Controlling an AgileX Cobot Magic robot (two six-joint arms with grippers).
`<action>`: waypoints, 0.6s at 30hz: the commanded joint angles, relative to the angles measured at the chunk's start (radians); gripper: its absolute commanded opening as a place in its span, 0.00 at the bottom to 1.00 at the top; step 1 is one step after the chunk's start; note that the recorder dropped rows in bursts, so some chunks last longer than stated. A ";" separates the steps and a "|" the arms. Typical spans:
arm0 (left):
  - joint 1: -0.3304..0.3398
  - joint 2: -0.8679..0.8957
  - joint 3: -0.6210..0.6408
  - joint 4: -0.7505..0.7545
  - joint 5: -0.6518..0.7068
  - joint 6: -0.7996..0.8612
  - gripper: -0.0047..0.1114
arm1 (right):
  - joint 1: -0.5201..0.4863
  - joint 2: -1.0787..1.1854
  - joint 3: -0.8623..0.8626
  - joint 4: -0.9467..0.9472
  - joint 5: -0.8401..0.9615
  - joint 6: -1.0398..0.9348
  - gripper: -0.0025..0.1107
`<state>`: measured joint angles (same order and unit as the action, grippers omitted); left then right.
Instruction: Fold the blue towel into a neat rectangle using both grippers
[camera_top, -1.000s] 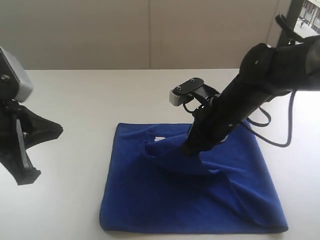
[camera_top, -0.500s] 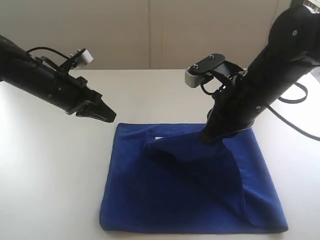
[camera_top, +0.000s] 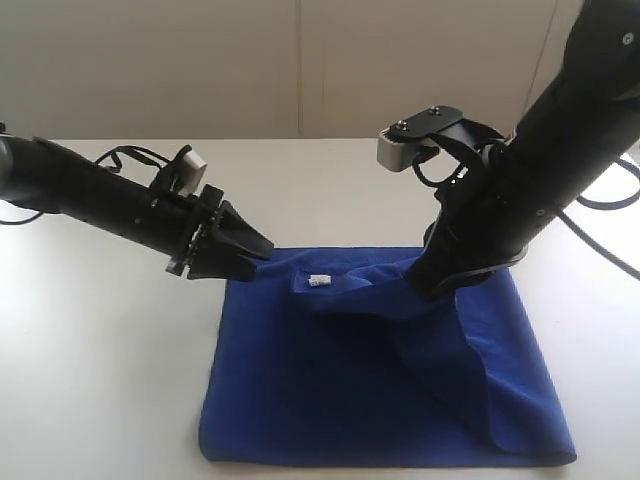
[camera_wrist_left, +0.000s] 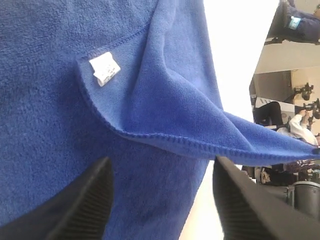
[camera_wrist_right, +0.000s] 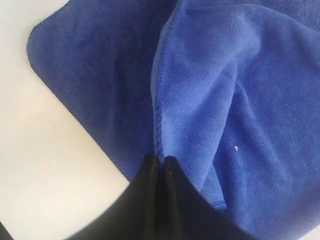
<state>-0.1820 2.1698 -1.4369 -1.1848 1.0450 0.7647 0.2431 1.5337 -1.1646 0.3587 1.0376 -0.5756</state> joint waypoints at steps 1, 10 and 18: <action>-0.044 0.021 -0.007 -0.040 -0.022 -0.002 0.58 | -0.003 -0.008 0.003 0.011 0.003 0.003 0.02; -0.074 0.077 -0.017 -0.097 -0.121 -0.005 0.57 | -0.003 -0.017 0.003 0.012 0.004 -0.004 0.02; -0.110 0.123 -0.094 -0.112 -0.155 -0.015 0.55 | -0.003 -0.080 0.003 0.031 0.002 -0.006 0.02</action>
<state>-0.2794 2.2801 -1.5128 -1.2719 0.8799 0.7632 0.2431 1.4675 -1.1646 0.3738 1.0335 -0.5756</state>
